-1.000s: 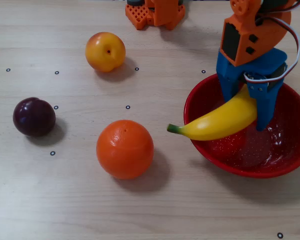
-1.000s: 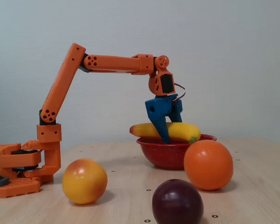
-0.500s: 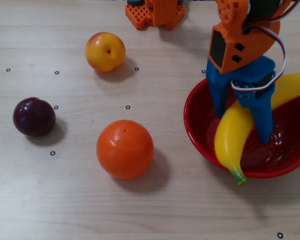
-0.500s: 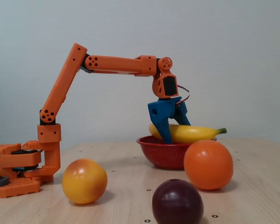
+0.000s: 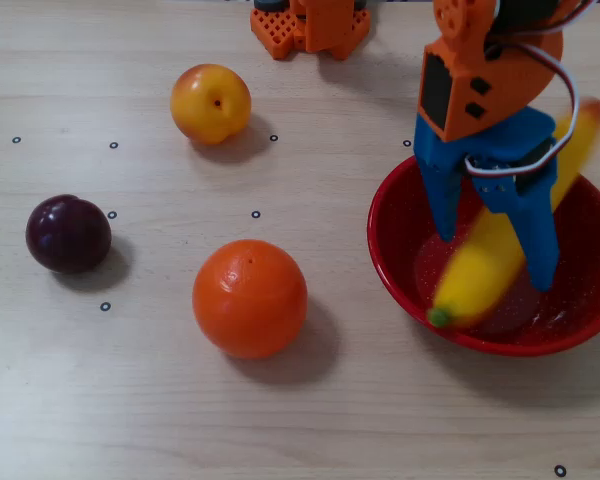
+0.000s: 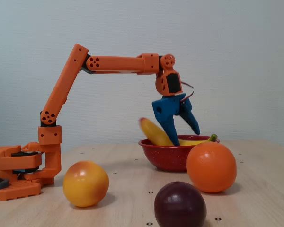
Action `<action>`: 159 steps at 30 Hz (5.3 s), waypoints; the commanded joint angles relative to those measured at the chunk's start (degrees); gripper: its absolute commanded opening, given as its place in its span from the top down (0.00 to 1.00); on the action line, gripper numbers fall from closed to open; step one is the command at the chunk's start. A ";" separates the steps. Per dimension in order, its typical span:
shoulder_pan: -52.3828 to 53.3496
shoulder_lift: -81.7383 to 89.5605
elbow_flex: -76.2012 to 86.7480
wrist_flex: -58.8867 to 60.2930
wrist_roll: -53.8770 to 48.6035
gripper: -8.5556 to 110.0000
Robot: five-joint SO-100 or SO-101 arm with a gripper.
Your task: Put banana in the red bowl.
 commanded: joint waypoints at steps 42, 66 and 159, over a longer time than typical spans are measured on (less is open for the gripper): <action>17.23 58.97 42.71 -17.49 1.49 0.93; 19.86 106.61 99.05 -18.63 13.89 0.93; 23.29 127.97 120.67 -5.62 18.98 0.93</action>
